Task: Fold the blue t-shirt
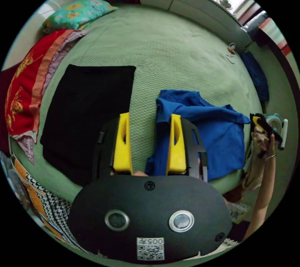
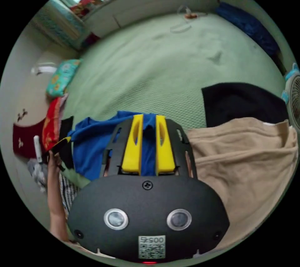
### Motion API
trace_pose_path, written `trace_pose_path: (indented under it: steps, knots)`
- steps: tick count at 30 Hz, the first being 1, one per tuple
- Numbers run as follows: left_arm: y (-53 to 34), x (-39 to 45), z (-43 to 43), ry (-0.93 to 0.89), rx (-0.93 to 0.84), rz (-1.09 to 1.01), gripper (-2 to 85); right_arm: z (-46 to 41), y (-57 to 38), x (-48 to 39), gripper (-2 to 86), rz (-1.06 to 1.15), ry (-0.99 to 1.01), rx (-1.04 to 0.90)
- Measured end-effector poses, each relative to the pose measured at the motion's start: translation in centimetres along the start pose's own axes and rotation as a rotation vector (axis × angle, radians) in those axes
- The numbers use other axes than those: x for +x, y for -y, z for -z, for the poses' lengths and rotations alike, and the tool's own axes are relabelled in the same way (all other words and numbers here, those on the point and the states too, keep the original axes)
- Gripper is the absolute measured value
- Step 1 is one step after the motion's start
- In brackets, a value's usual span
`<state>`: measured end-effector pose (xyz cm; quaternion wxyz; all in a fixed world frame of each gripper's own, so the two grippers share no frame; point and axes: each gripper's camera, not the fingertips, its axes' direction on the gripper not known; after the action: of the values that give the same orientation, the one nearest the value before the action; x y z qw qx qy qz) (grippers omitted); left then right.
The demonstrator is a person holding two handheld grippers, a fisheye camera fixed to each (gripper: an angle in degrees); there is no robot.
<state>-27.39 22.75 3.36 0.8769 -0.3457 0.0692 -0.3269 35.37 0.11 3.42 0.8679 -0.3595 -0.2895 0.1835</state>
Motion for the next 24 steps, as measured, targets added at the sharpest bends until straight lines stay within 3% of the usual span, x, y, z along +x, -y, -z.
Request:
trace_pose_path:
  steps: [2, 11, 16, 20, 24]
  knots:
    - [-0.7, -1.0, 1.1, -0.008, 0.07, -0.025, 22.7, 1.2, -1.1, -0.4, 12.0, 0.104, -0.005, -0.029]
    - [-4.2, -1.3, 0.6, -0.086, 0.105, -0.124, 21.7, 3.4, -10.9, -3.7, 13.6, 0.334, 0.022, -0.04]
    - [-4.6, 0.4, -5.4, -0.138, 0.063, -0.062, 25.0, -1.0, -12.3, -6.2, 14.8, 0.267, -0.076, -0.036]
    - [-3.3, 2.1, -9.4, -0.038, 0.009, -0.009, 15.4, -5.4, -10.6, -7.7, 10.3, 0.182, -0.222, -0.083]
    - [-2.3, 2.9, -10.9, -0.059, -0.038, -0.054, 5.9, -8.3, -9.8, -8.2, 0.8, 0.208, -0.091, -0.226]
